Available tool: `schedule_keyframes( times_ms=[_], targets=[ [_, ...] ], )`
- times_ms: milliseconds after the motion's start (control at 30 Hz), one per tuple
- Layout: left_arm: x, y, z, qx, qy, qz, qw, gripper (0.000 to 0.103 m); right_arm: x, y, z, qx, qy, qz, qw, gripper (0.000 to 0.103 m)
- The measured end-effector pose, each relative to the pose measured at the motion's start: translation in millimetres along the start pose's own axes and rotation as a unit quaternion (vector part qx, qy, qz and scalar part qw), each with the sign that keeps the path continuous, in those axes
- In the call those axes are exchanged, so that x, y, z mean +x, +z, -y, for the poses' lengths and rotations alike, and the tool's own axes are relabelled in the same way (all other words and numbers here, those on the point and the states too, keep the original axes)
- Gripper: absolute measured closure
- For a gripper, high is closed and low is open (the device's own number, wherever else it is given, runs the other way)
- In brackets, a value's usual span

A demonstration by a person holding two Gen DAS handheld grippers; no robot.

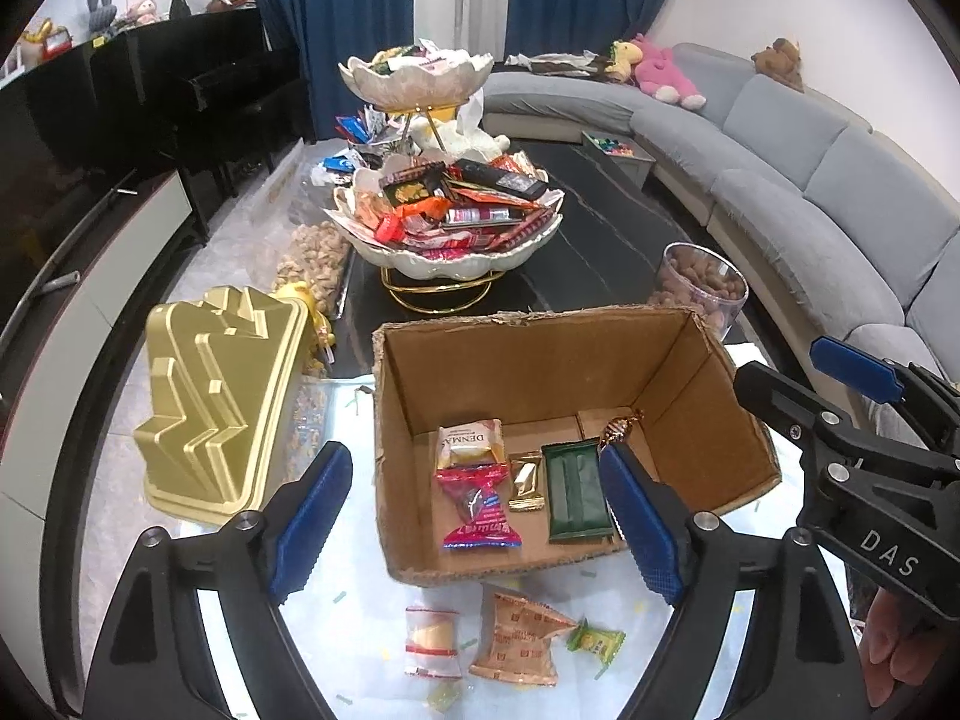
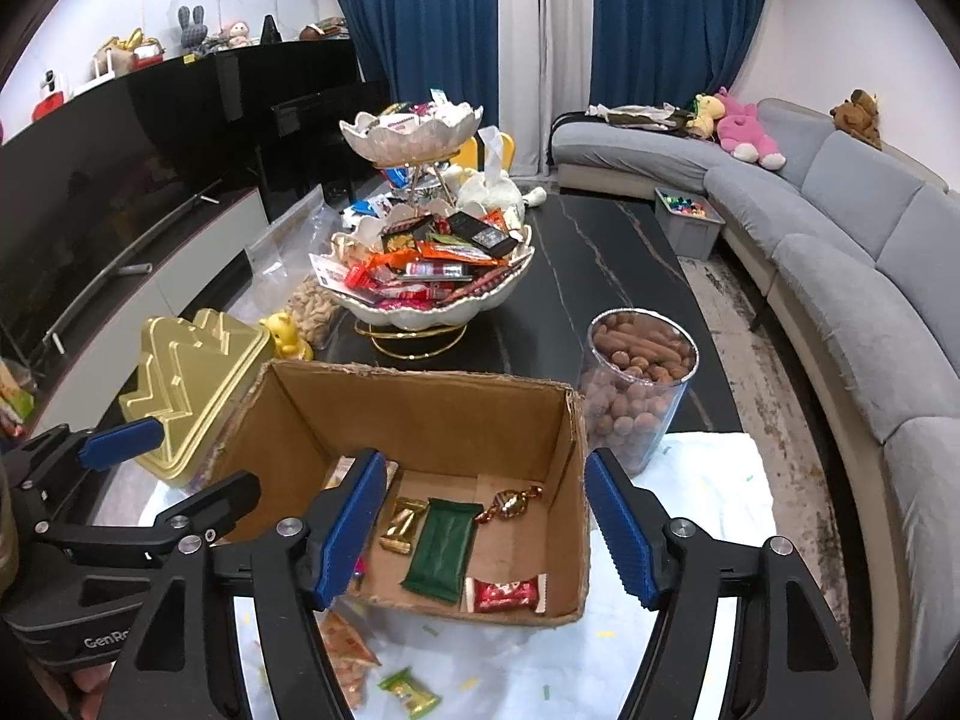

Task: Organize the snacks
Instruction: 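Open both tools to drop the hawthorn pack and candy into the box, then withdraw both open tools from the box toward the remaining snacks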

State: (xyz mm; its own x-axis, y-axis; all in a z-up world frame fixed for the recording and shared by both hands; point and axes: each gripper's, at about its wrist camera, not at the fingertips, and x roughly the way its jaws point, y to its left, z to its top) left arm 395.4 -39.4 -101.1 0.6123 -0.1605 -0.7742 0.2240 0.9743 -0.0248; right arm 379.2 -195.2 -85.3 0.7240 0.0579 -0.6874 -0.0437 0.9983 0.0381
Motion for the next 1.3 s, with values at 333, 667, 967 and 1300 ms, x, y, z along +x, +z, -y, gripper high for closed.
schedule_keyframes(
  times_ms=[333, 667, 967, 1300],
  targets=[
    [-37, -12, 0, 0.007, 0.015, 0.018, 0.9997, 0.018, -33, -8, -9, -0.005, 0.0, 0.019, 1.0, 0.033],
    [-52, -49, -4, 0.006, 0.018, 0.012, 0.9998, 0.018, -51, -34, -19, -0.009, -0.001, 0.024, 1.0, 0.033],
    [-63, -78, 0, 0.017, 0.01, 0.016, 0.9997, 0.019, -59, -58, -22, -0.016, 0.004, 0.024, 1.0, 0.034],
    [-59, -116, -2, 0.008, -0.005, 0.016, 0.9998, 0.021, -61, -85, -32, -0.035, 0.005, 0.03, 0.999, 0.034]
  ],
)
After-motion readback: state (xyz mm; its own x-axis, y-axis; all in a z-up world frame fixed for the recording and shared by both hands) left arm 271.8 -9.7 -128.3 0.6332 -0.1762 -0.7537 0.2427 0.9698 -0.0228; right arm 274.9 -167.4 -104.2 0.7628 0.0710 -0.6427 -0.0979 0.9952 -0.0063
